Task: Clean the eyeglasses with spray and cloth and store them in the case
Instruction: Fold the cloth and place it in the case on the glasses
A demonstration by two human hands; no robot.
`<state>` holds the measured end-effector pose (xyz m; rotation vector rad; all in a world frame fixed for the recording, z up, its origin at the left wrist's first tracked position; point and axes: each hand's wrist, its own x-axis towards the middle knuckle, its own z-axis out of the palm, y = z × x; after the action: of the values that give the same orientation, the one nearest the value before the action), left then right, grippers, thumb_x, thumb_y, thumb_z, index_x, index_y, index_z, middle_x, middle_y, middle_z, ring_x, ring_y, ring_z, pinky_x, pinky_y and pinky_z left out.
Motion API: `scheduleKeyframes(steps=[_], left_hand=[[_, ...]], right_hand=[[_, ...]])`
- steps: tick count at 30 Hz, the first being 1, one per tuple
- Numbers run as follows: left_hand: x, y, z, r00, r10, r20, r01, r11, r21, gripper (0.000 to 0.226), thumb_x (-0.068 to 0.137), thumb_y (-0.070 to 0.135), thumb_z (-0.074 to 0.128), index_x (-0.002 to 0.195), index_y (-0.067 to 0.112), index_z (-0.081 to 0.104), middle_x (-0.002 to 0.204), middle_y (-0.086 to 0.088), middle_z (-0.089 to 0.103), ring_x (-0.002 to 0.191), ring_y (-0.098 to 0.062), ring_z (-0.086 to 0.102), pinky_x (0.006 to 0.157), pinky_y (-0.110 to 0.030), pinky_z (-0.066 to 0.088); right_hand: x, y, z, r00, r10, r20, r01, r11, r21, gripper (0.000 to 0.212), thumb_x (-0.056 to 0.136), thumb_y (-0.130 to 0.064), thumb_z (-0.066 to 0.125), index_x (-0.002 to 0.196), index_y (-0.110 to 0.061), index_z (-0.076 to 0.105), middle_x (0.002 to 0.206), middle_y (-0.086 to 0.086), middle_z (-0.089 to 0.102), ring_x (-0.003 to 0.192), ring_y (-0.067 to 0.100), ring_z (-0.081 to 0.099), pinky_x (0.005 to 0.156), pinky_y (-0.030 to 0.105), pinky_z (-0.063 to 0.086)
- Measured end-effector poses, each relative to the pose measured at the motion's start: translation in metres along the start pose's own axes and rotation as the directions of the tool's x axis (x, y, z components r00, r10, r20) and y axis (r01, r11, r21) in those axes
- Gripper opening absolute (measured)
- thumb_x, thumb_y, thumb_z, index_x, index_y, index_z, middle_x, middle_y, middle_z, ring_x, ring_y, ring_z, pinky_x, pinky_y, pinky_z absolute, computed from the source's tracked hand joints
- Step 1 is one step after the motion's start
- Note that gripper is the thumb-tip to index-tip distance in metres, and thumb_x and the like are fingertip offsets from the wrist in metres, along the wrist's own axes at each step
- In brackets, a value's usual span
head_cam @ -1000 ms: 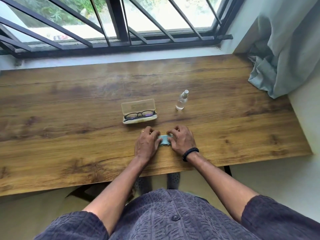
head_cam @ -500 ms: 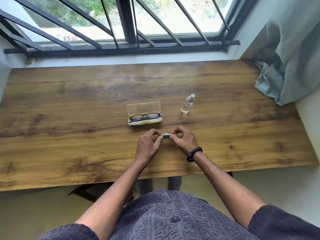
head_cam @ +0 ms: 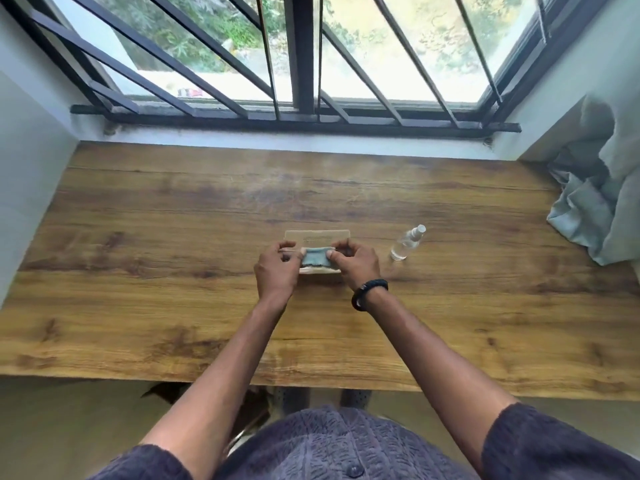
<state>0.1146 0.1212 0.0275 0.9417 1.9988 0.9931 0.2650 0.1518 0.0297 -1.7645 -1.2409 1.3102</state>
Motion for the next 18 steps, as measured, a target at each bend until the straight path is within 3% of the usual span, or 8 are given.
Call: scheduleKeyframes(steps=[6,10,18], left_hand=[[0.022,0.006,0.006,1.0,0.002,0.014,-0.003,0.994,0.105,0.018,0.085,0.023,0.079,0.101,0.019,0.072,0.087,-0.005,0.079,0.08,-0.02,0.075,0.079,-0.038,0.062],[0.023,0.009,0.007,0.998,0.036,0.047,-0.046,0.969,0.242,0.019,0.088,0.025,0.075,0.105,0.018,0.072,0.093,-0.002,0.078,0.085,-0.019,0.071,0.074,-0.024,0.049],[0.017,-0.001,0.007,0.993,0.078,0.084,-0.103,0.926,0.364,0.017,0.087,0.026,0.074,0.102,0.018,0.071,0.093,-0.002,0.077,0.09,-0.025,0.072,0.076,-0.032,0.052]], right_hand=[[0.014,-0.007,0.018,0.997,0.003,-0.071,-0.016,0.982,-0.186,0.003,0.083,-0.022,0.074,0.085,-0.022,0.072,0.082,-0.003,0.073,0.082,0.017,0.069,0.075,0.03,0.055],[0.016,-0.012,0.018,0.996,-0.034,-0.077,0.009,0.955,-0.295,0.009,0.084,-0.022,0.072,0.08,-0.028,0.065,0.075,-0.012,0.064,0.074,0.01,0.061,0.068,0.022,0.04],[0.018,-0.004,0.022,0.997,-0.046,-0.07,0.018,0.935,-0.355,0.006,0.082,-0.021,0.071,0.088,-0.023,0.072,0.084,-0.009,0.071,0.081,0.013,0.062,0.072,0.024,0.043]])
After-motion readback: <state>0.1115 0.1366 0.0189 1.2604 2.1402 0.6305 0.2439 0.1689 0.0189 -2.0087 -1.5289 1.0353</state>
